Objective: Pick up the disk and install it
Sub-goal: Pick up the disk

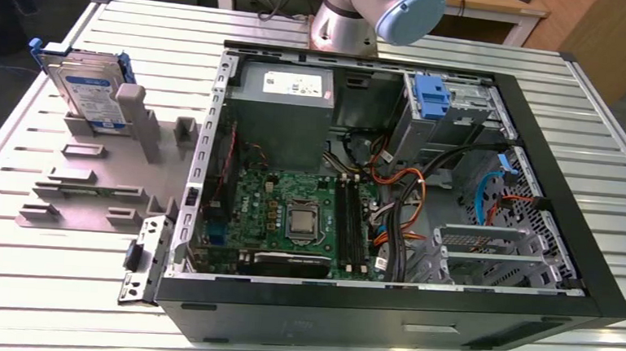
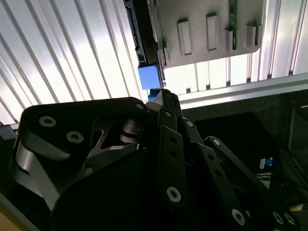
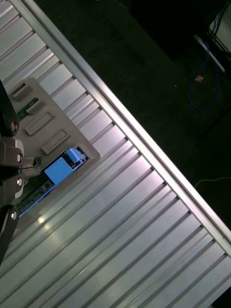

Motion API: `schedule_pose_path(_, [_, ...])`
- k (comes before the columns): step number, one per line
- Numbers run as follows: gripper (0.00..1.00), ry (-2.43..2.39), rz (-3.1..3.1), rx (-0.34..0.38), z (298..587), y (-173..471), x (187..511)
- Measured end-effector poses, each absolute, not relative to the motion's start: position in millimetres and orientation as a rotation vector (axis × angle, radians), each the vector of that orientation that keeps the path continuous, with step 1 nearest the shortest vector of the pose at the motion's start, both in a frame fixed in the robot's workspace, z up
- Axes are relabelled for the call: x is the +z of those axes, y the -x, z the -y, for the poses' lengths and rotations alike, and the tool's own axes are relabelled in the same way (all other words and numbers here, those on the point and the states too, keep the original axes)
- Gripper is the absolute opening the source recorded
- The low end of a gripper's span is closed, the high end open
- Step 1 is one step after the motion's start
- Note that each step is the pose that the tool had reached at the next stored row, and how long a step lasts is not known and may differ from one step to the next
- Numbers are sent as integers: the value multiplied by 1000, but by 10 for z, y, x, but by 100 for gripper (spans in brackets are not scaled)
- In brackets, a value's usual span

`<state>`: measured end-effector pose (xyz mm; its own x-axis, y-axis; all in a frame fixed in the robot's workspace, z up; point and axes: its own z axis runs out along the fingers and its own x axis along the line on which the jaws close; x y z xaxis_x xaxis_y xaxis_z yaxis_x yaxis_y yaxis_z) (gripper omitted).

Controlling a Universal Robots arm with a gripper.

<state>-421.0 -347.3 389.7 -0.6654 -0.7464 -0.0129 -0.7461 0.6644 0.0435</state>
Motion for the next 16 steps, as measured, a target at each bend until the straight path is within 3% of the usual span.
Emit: schedule_pose_path(16, [11, -1374, 2816, -70, 3473, 4212, 3898])
